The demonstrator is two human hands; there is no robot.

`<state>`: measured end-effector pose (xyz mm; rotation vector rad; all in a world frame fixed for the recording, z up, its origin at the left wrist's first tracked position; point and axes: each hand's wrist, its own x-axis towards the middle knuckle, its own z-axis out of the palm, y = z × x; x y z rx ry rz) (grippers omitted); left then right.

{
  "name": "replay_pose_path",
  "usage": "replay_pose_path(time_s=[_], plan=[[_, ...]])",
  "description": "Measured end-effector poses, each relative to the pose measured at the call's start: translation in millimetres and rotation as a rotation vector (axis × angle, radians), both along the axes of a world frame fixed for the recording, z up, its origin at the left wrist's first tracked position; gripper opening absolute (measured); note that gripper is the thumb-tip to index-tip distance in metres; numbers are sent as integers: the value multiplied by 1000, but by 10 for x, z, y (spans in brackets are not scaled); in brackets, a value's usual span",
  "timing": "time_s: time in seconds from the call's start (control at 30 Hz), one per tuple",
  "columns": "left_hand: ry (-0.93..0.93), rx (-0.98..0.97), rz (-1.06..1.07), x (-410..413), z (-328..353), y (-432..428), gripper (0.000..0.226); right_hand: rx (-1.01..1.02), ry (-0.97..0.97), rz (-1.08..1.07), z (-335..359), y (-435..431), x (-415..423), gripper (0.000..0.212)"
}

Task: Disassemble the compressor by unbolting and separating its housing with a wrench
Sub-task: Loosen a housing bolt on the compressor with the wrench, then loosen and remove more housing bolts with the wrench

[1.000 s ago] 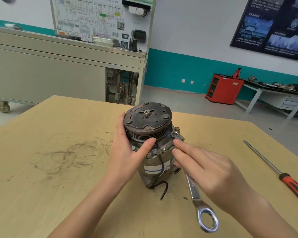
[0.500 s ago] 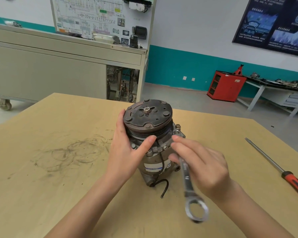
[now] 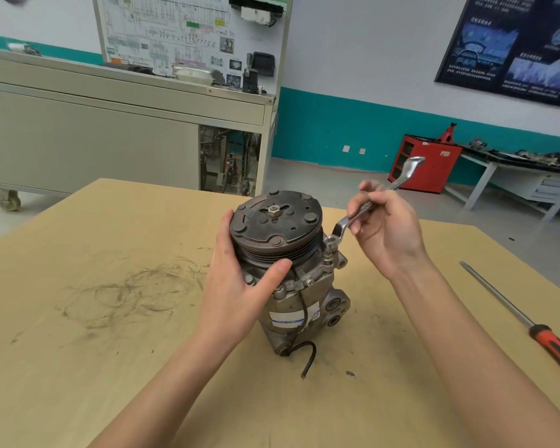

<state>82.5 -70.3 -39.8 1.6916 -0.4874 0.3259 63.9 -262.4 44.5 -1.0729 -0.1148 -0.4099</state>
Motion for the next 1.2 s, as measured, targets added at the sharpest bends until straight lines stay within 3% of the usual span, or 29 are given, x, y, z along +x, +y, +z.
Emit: replay_pose_path(time_s=[0.1,0.2,0.33,0.43,0.67,0.8,0.9,1.1,1.2], plan=[[-2,-2,3,3,-2,2,99,-69,-96,-119,122,-58,-162,25],[2,-1,3,6,-6,3,102,-581,-102,-474,100,-59,-430,25],[0,4,7,1,-5,2,103,-1048,-79,-501,-132,186,-649,29],[0,13,12,-13,5,-3,104,-1451,-128,-642,-264,271,-649,38],[6,22,25,-13,5,2,105,-1548,-167,-670,-189,292,-577,12],[18,25,24,-10,1,3,105,-1272,-282,-654,105,223,-666,10],[33,19,13,-12,12,6,105,-1256,-24,-705,242,-89,-733,8],[61,8,18,-57,221,49,110,-1615,960,-461,-540,-904,-768,13],[-58,218,110,-47,558,58,117,-1715,1143,-474,-893,-1060,-804,13]])
